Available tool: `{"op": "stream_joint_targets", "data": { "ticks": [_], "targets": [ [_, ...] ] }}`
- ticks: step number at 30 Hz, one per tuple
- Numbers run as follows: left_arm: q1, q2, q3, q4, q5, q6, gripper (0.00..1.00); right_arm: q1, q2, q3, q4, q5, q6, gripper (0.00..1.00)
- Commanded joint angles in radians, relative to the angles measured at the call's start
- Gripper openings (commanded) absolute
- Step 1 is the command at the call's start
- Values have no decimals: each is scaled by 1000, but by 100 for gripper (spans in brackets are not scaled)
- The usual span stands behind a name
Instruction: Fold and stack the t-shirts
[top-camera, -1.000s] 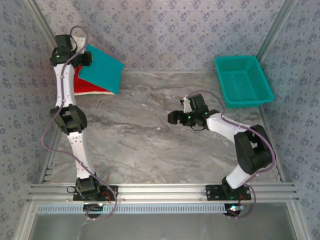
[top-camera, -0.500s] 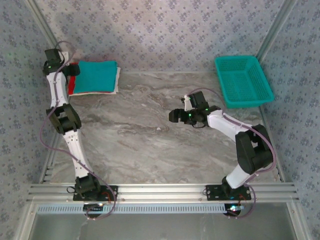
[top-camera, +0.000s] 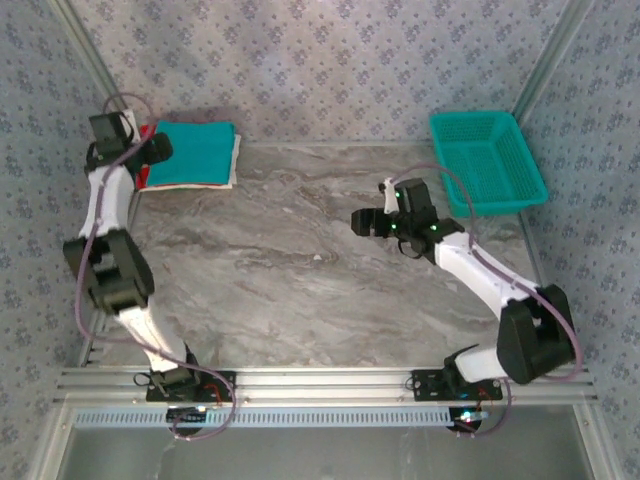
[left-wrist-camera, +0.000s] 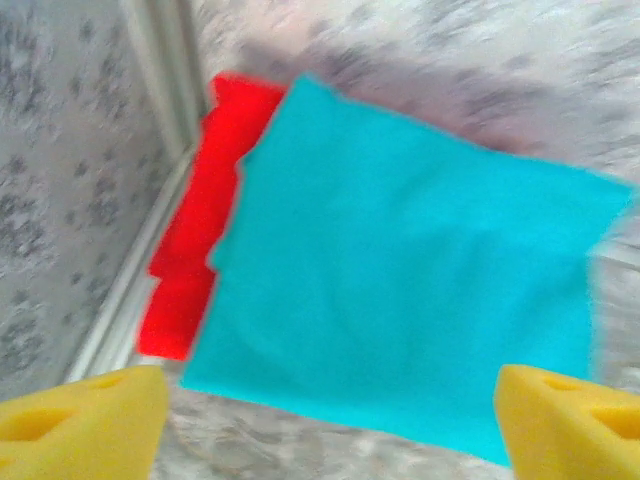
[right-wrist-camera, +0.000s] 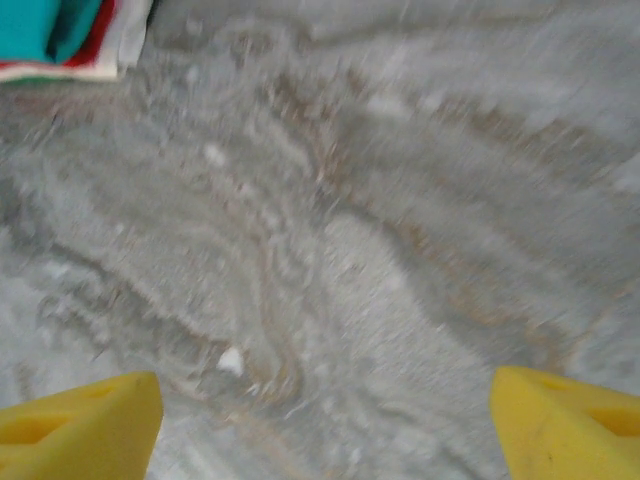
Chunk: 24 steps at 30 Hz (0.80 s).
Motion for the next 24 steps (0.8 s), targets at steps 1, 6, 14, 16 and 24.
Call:
{"op": "stream_joint_targets", "data": {
  "ticks": [1, 6, 14, 16, 24],
  "targets": [
    [-79, -259, -332, 326, 17, -64, 90, 3, -130, -119, 142, 242, -115, 90],
    [-265, -601, -820, 515, -168, -43, 100, -18, -332, -331, 296, 529, -171, 91],
    [-309, -955, -1256, 542, -418, -135, 100, -105, -396, -634, 587, 643, -290, 94],
    [-315, -1016, -1340, 657, -457, -58, 100, -148, -367, -656, 628, 618, -262, 95],
    [-267, -798, -1385, 898, -393, 66, 100, -312, -149, -661, 842, 512, -224, 97]
  ]
}}
